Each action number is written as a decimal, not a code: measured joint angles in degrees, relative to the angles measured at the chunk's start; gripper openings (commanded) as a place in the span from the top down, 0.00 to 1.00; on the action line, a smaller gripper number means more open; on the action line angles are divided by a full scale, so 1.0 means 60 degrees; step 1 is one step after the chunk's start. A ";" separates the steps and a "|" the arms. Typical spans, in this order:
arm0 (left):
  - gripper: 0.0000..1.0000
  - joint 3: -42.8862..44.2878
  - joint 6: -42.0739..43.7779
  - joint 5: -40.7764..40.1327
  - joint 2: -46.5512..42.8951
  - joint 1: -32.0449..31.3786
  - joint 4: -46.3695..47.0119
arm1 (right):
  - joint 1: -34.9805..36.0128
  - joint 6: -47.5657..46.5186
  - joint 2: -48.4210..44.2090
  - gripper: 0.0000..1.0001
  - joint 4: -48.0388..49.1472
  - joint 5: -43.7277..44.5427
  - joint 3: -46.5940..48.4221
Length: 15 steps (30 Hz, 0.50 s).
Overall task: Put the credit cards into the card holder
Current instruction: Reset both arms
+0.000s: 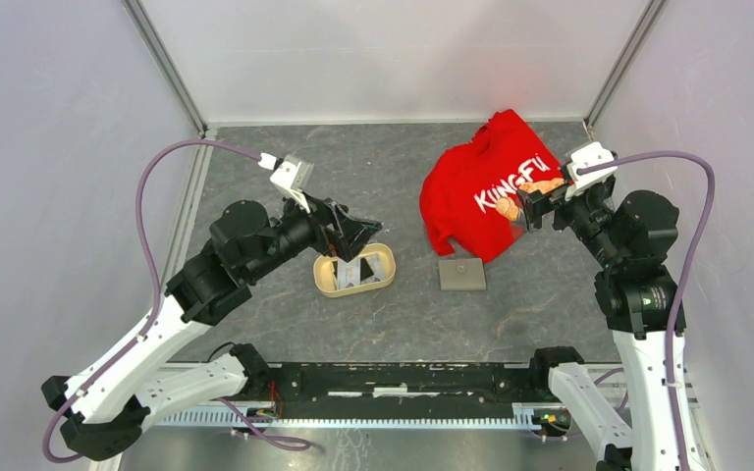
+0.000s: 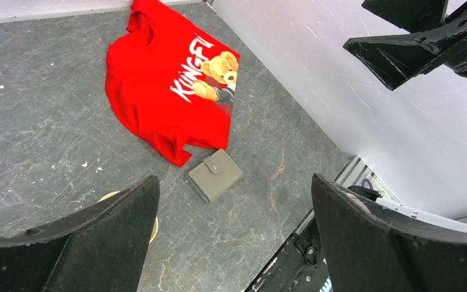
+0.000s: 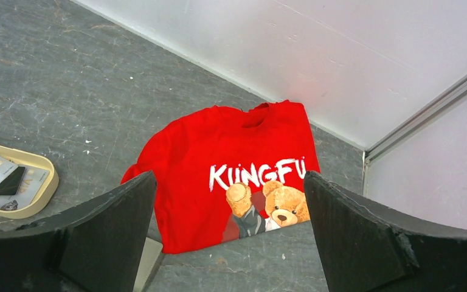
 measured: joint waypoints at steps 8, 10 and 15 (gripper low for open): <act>0.00 -0.0044 -0.0004 0.0004 -0.0007 0.0000 0.0004 | 0.0000 0.0004 -0.0033 0.02 0.0000 0.0004 -0.0087; 0.00 -0.0069 0.0000 0.0004 -0.0007 0.0000 0.0007 | 0.0000 0.0000 -0.0033 0.02 -0.0004 0.0007 -0.0091; 0.00 -0.0109 0.0000 0.0004 -0.0007 0.0000 0.0011 | 0.0000 0.0000 -0.0036 0.02 0.0000 0.0007 -0.0091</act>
